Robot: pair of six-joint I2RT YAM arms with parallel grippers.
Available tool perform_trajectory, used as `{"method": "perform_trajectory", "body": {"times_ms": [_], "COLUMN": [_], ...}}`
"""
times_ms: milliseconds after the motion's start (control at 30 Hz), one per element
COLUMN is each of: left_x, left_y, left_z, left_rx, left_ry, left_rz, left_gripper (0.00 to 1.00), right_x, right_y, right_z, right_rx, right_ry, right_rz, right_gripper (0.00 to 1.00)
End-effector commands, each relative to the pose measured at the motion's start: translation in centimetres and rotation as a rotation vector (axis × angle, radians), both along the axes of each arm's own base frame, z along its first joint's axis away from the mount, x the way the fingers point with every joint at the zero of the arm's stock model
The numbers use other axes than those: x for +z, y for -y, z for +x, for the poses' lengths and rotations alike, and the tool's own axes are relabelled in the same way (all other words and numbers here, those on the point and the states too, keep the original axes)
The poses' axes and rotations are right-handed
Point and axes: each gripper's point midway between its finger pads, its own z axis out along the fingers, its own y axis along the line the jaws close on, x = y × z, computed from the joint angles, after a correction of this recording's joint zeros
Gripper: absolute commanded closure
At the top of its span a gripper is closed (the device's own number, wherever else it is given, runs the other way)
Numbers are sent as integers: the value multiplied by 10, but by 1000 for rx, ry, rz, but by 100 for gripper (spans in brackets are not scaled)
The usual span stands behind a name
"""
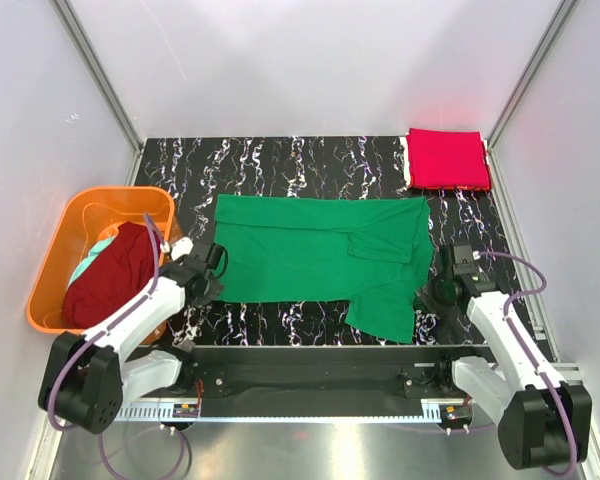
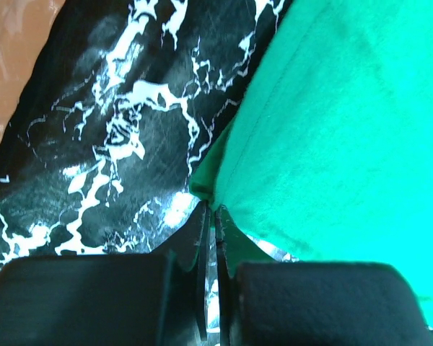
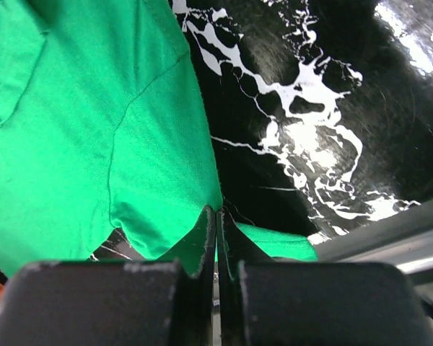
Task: Fold and stack the t-shirts
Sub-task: Fold the tshirt
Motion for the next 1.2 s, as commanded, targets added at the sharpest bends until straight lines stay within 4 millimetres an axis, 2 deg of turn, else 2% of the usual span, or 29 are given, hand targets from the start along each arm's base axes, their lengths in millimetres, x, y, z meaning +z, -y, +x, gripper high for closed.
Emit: {"method": "perform_trajectory", "body": {"times_ms": [0,67,167,200,267,300,400,433,467,500,533,567,667,800,833,933,1167], "left_x": [6,11,25,27,41,40,58,62,64,66,62,67,63,59,58,56,56], "left_y": [0,0,1,2,5,6,10,12,14,14,13,14,8,-5,-7,-14,-15], "left_z": [-7,-5,6,10,24,29,52,63,68,73,76,83,94,107,109,117,139], "left_rx": [33,28,19,6,-11,-15,-27,-33,-35,-31,-31,-27,-8,22,25,42,27], "left_ry": [16,33,72,68,94,79,109,112,114,115,95,106,96,77,77,74,65], "left_rz": [-20,-19,-16,-7,0,16,37,43,47,52,62,59,83,101,106,110,114], "left_gripper": [100,100,100,100,100,100,100,100,100,100,100,100,100,100,100,100,100], "right_x": [0,4,18,28,33,45,56,50,57,56,52,57,58,60,59,64,59], "right_y": [2,5,15,16,14,13,12,14,15,12,13,14,19,17,27,30,27], "right_z": [-11,-6,11,24,37,51,78,84,96,101,107,117,132,146,150,158,183], "right_rx": [21,71,121,132,184,192,225,233,233,249,256,258,264,297,277,289,315], "right_ry": [-21,-4,36,78,89,132,173,147,172,166,150,170,174,181,174,188,184], "right_rz": [-21,-52,-130,-142,-155,-155,-161,-157,-161,-135,-132,-135,-129,-120,-120,-114,-77], "right_gripper": [100,100,100,100,100,100,100,100,100,100,100,100,100,100,100,100,100]}}
